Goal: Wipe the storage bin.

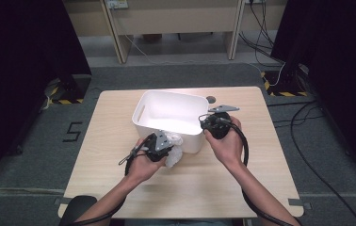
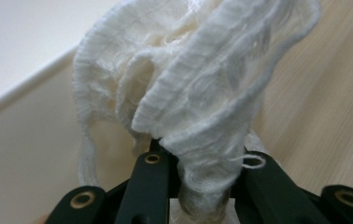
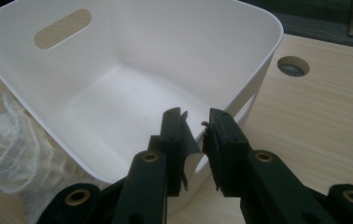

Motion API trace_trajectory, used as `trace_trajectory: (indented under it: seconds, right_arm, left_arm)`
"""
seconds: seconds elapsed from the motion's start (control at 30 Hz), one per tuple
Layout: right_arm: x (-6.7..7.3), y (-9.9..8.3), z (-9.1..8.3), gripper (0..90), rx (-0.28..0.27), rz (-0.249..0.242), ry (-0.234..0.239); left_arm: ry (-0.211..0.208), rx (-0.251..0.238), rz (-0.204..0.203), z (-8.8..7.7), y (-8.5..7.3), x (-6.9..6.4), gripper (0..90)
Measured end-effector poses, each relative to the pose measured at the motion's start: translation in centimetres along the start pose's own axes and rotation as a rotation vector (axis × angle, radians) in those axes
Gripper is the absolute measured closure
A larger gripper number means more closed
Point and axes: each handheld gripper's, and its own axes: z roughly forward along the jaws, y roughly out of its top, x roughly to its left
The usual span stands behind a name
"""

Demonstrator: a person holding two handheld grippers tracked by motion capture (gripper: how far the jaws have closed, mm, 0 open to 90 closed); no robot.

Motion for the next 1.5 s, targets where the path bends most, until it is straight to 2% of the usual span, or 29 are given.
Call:
trace_trajectory:
  seconds: [0.4, 0.63, 1.13, 1.5]
  right_arm:
    - [0.1, 0.0, 0.0, 77.0, -0.002, -0.003, 0.002]
    - [0.1, 0.0, -0.1, 77.2, -0.004, -0.005, 0.0]
    - [0.0, 0.0, -0.1, 78.0, -0.009, -0.007, 0.002]
    - [0.1, 0.1, -0.1, 78.3, -0.006, -0.007, 0.0]
  left_arm:
    - [0.001, 0.035, 0.008, 1.2, -0.7, 0.0, 78.2]
    - [0.0, 0.046, 0.015, 1.5, -0.5, -0.2, 78.2]
    - [-0.016, 0.039, 0.029, 2.2, 0.5, -0.9, 78.2]
    - [-0.012, 0.009, 0.028, 1.2, 1.3, -0.7, 78.2]
